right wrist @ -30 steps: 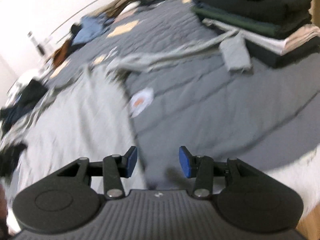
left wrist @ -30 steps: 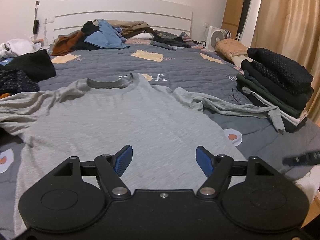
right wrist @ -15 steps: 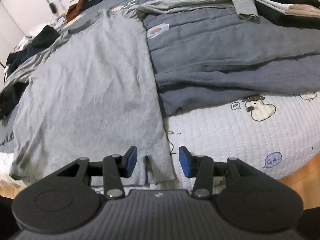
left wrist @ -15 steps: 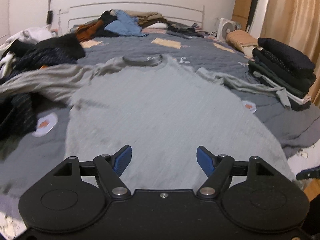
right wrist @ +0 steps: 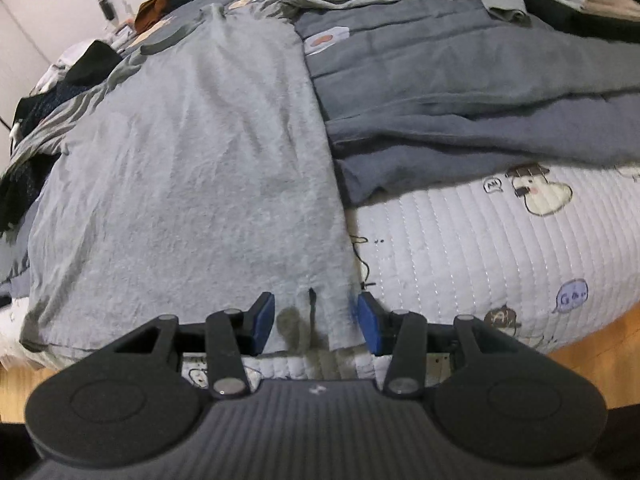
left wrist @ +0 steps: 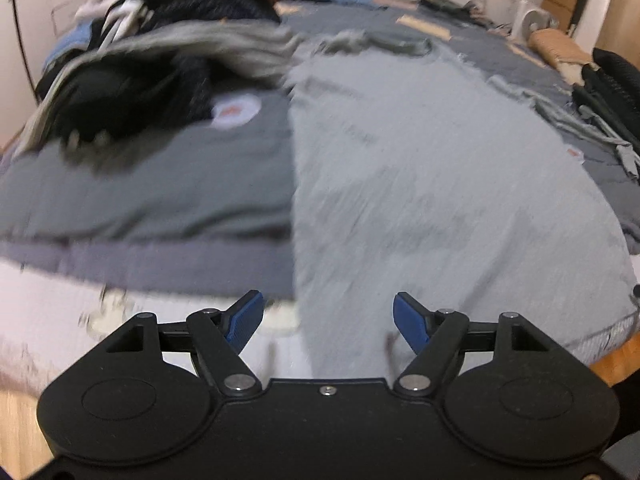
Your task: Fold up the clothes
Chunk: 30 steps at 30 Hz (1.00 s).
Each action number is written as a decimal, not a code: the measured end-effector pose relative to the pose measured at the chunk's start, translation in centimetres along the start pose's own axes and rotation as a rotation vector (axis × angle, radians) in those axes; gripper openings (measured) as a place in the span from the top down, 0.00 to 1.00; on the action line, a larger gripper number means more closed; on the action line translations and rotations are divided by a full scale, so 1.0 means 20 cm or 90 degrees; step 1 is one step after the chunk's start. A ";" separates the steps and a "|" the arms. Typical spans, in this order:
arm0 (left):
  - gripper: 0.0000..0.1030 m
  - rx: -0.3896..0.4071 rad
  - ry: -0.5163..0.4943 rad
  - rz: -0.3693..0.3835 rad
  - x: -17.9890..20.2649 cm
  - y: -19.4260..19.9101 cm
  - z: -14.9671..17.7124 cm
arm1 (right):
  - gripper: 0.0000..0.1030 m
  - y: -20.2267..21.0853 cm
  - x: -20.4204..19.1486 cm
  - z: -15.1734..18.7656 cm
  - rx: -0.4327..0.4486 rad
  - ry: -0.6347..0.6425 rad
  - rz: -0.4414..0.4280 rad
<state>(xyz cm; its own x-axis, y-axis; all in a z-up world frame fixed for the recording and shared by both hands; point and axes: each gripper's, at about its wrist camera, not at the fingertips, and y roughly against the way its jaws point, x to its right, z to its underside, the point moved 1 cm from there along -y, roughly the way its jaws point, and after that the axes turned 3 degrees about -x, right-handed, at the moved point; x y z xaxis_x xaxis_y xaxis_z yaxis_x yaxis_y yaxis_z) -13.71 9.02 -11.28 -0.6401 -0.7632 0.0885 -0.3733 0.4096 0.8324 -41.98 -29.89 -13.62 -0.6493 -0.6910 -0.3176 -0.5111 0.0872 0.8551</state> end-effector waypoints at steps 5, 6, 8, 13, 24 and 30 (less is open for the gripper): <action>0.41 -0.042 0.044 0.018 -0.08 -0.02 0.10 | 0.61 -0.01 0.01 0.01 0.003 -0.022 -0.003; 0.46 -0.049 0.054 0.028 -0.09 -0.03 0.11 | 0.64 -0.01 0.01 0.01 0.006 -0.019 -0.005; 0.46 -0.053 0.072 0.047 -0.11 -0.04 0.11 | 0.82 0.00 -0.01 0.01 0.011 -0.010 -0.016; 0.46 -0.065 0.075 0.085 -0.06 -0.08 0.13 | 0.97 0.01 0.00 0.01 0.019 -0.031 -0.052; 0.44 -0.057 0.058 0.096 -0.02 -0.07 0.12 | 0.98 0.21 0.20 -0.03 0.134 -0.169 -0.093; 0.46 -0.078 0.072 0.070 -0.08 -0.09 0.12 | 0.98 0.28 0.26 -0.03 0.174 -0.205 -0.100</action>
<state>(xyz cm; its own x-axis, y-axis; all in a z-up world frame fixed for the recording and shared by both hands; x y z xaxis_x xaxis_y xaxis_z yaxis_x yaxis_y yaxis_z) -13.64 10.67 -14.23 -0.5903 -0.7715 0.2373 -0.2162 0.4344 0.8744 -47.92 -33.46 -10.15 -0.6718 -0.4563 -0.5835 -0.7195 0.2148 0.6604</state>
